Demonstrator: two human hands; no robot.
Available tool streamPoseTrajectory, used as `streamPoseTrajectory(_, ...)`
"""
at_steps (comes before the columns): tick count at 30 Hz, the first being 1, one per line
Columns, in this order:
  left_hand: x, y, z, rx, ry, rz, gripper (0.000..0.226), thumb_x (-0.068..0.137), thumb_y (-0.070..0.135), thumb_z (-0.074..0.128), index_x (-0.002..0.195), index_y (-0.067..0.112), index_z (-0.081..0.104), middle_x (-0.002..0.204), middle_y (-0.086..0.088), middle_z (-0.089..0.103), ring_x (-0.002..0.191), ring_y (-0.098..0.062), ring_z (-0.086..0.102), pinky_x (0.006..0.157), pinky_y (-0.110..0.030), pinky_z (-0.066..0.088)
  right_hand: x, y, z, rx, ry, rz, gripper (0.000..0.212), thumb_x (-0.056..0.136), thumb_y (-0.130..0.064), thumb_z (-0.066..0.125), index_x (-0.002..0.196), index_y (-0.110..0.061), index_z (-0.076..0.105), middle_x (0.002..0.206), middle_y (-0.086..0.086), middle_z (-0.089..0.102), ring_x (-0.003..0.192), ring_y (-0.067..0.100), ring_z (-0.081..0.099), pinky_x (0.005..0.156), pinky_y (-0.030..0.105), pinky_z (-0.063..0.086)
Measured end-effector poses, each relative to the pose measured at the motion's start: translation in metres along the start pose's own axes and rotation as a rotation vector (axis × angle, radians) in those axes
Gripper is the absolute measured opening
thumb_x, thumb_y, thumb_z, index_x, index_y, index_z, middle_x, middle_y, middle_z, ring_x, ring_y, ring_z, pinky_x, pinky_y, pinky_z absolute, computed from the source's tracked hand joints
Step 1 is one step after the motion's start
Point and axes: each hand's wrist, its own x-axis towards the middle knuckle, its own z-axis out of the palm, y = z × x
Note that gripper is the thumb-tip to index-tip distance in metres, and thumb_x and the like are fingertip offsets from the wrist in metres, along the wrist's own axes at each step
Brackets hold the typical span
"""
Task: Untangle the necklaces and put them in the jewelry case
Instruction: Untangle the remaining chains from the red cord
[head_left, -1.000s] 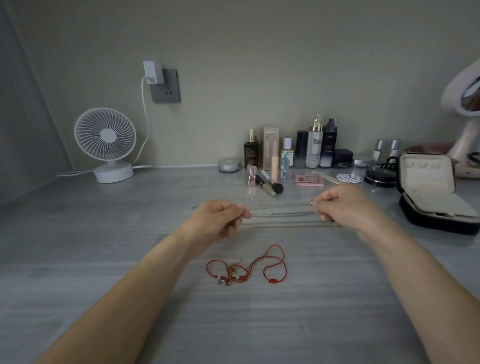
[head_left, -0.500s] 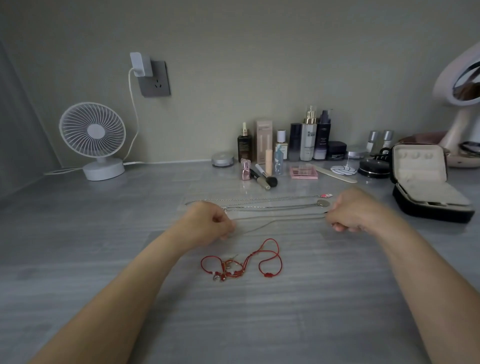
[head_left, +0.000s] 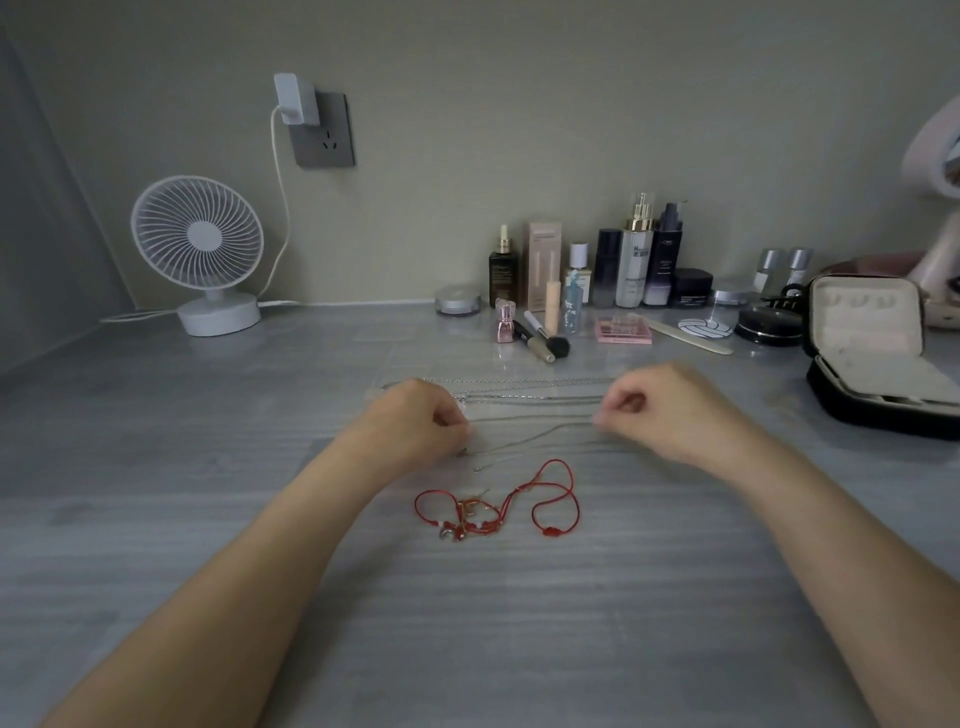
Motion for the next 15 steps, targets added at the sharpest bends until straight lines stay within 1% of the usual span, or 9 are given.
streamPoseTrajectory(2, -0.001, 0.002, -0.002, 0.043, 0.018, -0.007, 0.009, 0.083, 0.026, 0.063, 0.077, 0.021, 0.066, 0.069, 0.012, 0.058, 0.065, -0.008, 0.053, 0.064, -0.026, 0.045, -0.011, -0.022, 0.009, 0.087, -0.147, -0.164, 0.007, 0.077, -0.029, 0.071, 0.077, -0.023, 0.07, 0.073, -0.012, 0.066, 0.067, -0.001, 0.056, 0.067, 0.017, 0.045)
streamPoseTrajectory(4, -0.002, 0.002, -0.005, 0.061, 0.045, 0.0, 0.009, 0.084, 0.028, 0.062, 0.076, 0.022, 0.064, 0.067, 0.013, 0.055, 0.06, -0.004, 0.049, 0.063, -0.024, 0.041, -0.017, -0.038, 0.019, 0.117, -0.224, -0.278, 0.006, 0.077, -0.029, 0.071, 0.08, -0.024, 0.072, 0.072, -0.016, 0.063, 0.066, -0.004, 0.055, 0.065, 0.01, 0.042)
streamPoseTrajectory(6, -0.003, 0.003, -0.006, 0.051, 0.064, 0.003, 0.009, 0.083, 0.029, 0.063, 0.079, 0.021, 0.065, 0.067, 0.014, 0.052, 0.06, -0.006, 0.048, 0.064, -0.024, 0.041, -0.022, -0.048, 0.029, 0.13, -0.258, -0.359, 0.009, 0.077, -0.031, 0.071, 0.084, -0.024, 0.073, 0.077, -0.015, 0.061, 0.073, -0.002, 0.055, 0.07, 0.014, 0.043)
streamPoseTrajectory(9, -0.003, 0.004, -0.006, 0.042, 0.057, 0.002, 0.01, 0.083, 0.031, 0.063, 0.083, 0.022, 0.066, 0.069, 0.014, 0.053, 0.072, -0.011, 0.052, 0.068, -0.024, 0.042, -0.024, -0.057, 0.042, 0.101, -0.264, -0.451, 0.014, 0.08, -0.034, 0.067, 0.089, -0.026, 0.073, 0.083, -0.013, 0.056, 0.081, 0.005, 0.055, 0.079, 0.026, 0.045)
streamPoseTrajectory(10, -0.003, 0.005, -0.006, 0.028, 0.051, 0.006, 0.01, 0.083, 0.031, 0.063, 0.084, 0.021, 0.067, 0.07, 0.013, 0.054, 0.074, -0.012, 0.053, 0.07, -0.024, 0.042, -0.024, -0.059, 0.046, 0.087, -0.255, -0.473, 0.014, 0.081, -0.035, 0.066, 0.091, -0.027, 0.072, 0.082, -0.015, 0.054, 0.082, 0.004, 0.054, 0.08, 0.027, 0.045)
streamPoseTrajectory(12, -0.003, 0.007, -0.006, -0.003, 0.038, 0.009, 0.012, 0.084, 0.03, 0.062, 0.084, 0.019, 0.068, 0.075, 0.007, 0.062, 0.072, -0.012, 0.053, 0.07, -0.024, 0.043, -0.025, -0.062, 0.05, 0.095, -0.268, -0.509, 0.017, 0.081, -0.035, 0.067, 0.096, -0.029, 0.071, 0.084, -0.017, 0.052, 0.08, 0.0, 0.051, 0.079, 0.023, 0.044)
streamPoseTrajectory(15, -0.002, 0.006, -0.006, -0.021, 0.036, 0.005, 0.013, 0.084, 0.03, 0.061, 0.081, 0.019, 0.068, 0.083, 0.0, 0.068, 0.066, -0.012, 0.054, 0.067, -0.025, 0.043, -0.026, -0.064, 0.056, 0.054, -0.301, -0.6, 0.021, 0.08, -0.036, 0.067, 0.101, -0.031, 0.071, 0.092, -0.014, 0.058, 0.08, -0.003, 0.049, 0.077, 0.02, 0.043)
